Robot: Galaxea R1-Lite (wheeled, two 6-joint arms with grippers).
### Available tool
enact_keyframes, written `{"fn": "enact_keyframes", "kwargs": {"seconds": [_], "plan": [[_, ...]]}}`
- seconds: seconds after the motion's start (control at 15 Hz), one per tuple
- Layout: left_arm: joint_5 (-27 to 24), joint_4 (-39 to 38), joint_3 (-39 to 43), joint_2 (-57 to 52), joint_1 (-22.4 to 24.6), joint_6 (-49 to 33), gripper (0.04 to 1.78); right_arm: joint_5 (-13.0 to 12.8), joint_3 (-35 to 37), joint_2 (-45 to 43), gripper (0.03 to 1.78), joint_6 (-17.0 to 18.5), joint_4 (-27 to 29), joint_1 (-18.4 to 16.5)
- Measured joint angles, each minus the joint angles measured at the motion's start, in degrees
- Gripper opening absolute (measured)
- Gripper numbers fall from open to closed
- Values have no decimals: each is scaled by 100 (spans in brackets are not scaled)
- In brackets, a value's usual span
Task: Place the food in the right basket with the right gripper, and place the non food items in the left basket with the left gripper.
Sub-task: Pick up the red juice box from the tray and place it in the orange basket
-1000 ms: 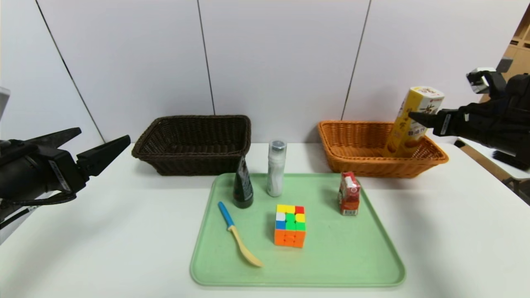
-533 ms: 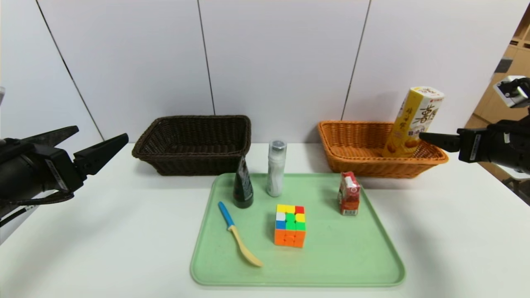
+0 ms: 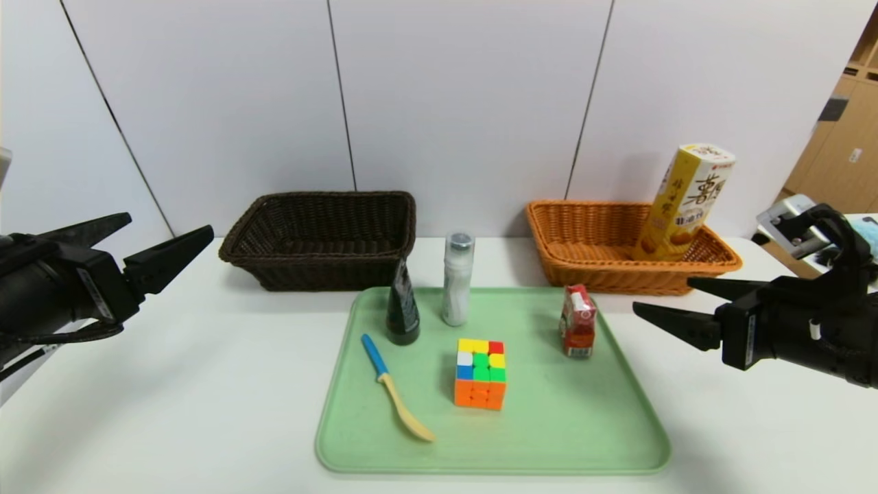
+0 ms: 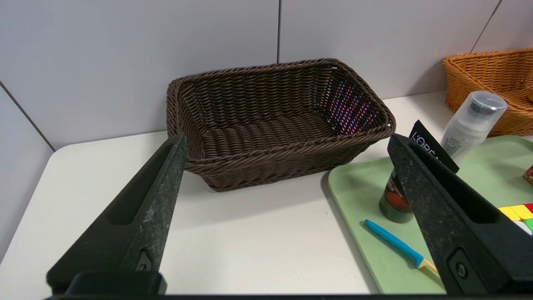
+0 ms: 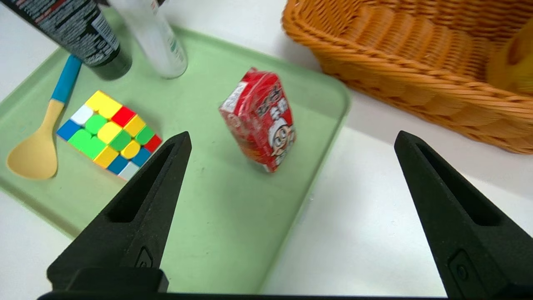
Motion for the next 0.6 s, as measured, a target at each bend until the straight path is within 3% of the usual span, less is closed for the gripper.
{"fn": "enact_keyframes", "kwargs": {"seconds": [0.4,0.6], "plan": [[-1,7,84,-6,-6,2,169,-74,-119,851,169,-34,-383,482],[-1,7,89,-12,-4,18,169,-451,-288,1401,169,-39,-807,722]]}}
